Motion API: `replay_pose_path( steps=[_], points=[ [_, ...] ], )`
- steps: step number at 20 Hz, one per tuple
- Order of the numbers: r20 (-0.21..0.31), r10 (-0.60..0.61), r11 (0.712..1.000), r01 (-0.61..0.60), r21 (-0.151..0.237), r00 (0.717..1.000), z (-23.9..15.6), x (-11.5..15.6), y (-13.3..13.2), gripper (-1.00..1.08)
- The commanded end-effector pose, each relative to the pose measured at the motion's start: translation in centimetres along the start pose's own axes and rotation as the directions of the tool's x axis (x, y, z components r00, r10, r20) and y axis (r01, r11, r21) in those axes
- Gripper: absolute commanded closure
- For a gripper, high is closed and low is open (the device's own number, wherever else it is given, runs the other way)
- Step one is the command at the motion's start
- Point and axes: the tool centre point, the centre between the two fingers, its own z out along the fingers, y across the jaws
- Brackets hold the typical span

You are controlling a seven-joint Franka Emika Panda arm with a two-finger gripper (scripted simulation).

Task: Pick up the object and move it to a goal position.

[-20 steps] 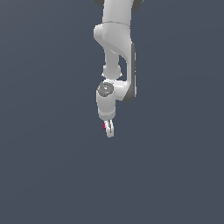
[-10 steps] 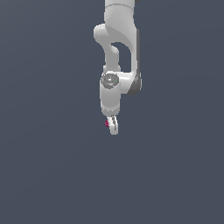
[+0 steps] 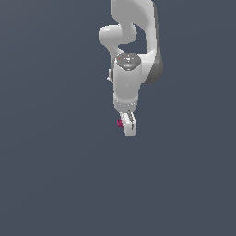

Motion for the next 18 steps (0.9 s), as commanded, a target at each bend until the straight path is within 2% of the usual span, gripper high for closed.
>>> replay_pose_path(
  steps=[1, 9, 18],
  points=[
    [-0.001, 0.001, 1.000, -0.001, -0.001, 1.000, -2.4, -0.7, -0.7, 1.08],
    [0.000, -0.001, 1.000, 0.001, -0.001, 1.000, -7.3, -2.2, -2.6, 1.08],
    [0.002, -0.002, 1.000, 0.002, 0.000, 1.000, -8.9, -2.8, -3.4, 1.08]
  ],
)
